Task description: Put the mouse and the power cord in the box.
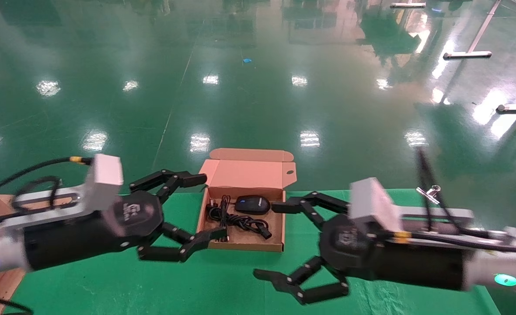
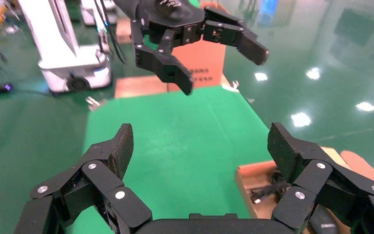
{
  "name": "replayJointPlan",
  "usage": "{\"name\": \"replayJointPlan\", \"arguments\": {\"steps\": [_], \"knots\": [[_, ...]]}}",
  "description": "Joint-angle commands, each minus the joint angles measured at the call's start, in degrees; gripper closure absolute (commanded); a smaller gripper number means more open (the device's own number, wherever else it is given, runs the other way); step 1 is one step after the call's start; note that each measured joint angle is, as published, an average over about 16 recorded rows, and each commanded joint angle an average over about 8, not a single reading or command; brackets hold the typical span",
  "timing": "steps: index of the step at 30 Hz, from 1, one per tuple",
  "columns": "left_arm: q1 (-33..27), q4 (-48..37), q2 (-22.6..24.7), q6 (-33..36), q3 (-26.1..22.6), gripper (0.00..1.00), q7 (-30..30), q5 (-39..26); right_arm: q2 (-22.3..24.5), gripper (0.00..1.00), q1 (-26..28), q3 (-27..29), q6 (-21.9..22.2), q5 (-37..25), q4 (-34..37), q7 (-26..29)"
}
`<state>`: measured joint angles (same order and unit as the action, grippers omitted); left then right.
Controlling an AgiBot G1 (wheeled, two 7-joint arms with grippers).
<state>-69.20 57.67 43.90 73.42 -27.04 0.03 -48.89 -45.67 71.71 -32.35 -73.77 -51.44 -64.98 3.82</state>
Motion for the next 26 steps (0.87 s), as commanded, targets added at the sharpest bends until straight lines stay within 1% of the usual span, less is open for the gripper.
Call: {"name": "replayJointPlan", "arguments": {"steps": [1, 10, 16, 20, 26], "knots": [[1.08, 2.24, -1.25, 1.73, 1.55, 0.00, -1.52, 0.99, 1.46, 0.00, -1.39, 2.24, -1.63, 1.31, -1.18, 0.95], [5.86, 12.21, -6.82, 9.43, 8.46, 0.00, -8.27, 5.40, 7.97, 0.00, -7.59, 12.22, -8.92, 7.17, -6.43, 5.19], [8.03, 17.13, -9.40, 13.17, 11.78, 0.00, -11.20, 7.41, 11.20, 0.00, -10.69, 17.20, -12.57, 10.08, -9.02, 7.10], [8.53, 18.42, -10.00, 14.13, 12.62, 0.00, -11.69, 7.92, 12.11, 0.00, -11.61, 18.59, -13.61, 10.93, -9.75, 7.48], [8.33, 17.77, -9.73, 13.63, 12.23, 0.00, -11.43, 7.80, 11.73, 0.00, -11.27, 18.00, -13.18, 10.63, -9.48, 7.30]]}}
